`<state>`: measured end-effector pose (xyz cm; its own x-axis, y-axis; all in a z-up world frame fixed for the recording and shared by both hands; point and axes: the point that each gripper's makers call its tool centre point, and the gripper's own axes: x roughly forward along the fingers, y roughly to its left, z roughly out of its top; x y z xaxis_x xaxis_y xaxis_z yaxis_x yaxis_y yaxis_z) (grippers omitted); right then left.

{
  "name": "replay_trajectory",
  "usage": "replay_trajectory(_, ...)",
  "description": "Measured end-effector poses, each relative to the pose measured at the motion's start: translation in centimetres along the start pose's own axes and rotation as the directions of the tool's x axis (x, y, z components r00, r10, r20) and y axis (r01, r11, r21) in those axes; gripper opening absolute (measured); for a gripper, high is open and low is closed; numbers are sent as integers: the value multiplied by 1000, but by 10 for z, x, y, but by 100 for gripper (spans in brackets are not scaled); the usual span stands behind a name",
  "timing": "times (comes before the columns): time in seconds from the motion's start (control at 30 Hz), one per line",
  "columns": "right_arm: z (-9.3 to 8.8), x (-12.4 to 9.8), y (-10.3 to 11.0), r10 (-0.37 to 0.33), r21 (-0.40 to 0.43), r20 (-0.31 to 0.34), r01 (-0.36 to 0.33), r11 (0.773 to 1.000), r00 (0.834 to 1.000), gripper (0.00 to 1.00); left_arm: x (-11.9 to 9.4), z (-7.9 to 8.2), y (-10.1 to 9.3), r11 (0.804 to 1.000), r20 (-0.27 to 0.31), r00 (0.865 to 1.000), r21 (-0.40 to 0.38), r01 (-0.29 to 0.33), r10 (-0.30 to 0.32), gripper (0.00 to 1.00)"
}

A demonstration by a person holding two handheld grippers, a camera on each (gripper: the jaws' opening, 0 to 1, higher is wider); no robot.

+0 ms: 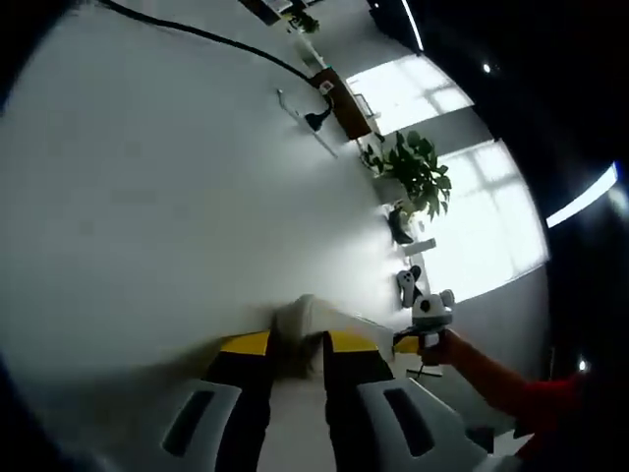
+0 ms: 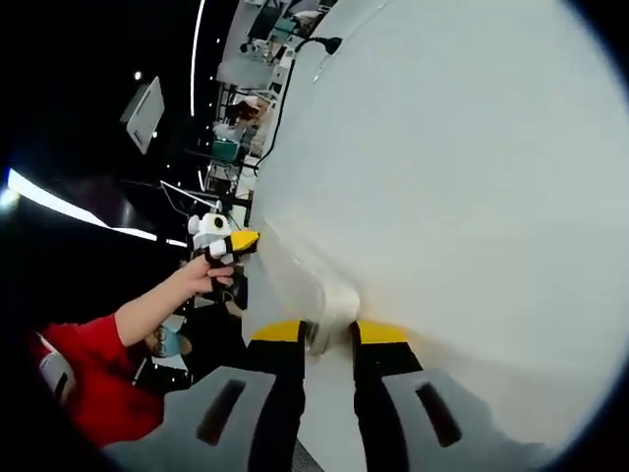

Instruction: Arrange the utensils inside the cutlery case until each visible utensil rests in its matching compartment.

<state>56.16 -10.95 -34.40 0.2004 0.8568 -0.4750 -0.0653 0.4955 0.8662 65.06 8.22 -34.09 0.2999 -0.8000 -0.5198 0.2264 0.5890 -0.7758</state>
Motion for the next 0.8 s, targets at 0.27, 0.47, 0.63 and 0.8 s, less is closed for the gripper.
replay_trajectory(0.27,-2,-1,0,-32,-12,17,33,999,999,13,-5,-2,3,1000,11,1000,-3,-9,10,16)
replay_trajectory(0.47,-3,-2,0,-36,-13,33,37,999,999,13,-8,-4,5,1000,8,1000,-13,-10,10,15)
replay_trajectory(0.63,-2,-2,2,-36,-26,27,37,999,999,13,-8,-1,4,1000,7,1000,-28,-5,5,18)
replay_trajectory(0.8,-2,-2,2,-27,-30,-10,26,999,1000,14,-3,13,7,994,11,1000,-111,21,-20,19)
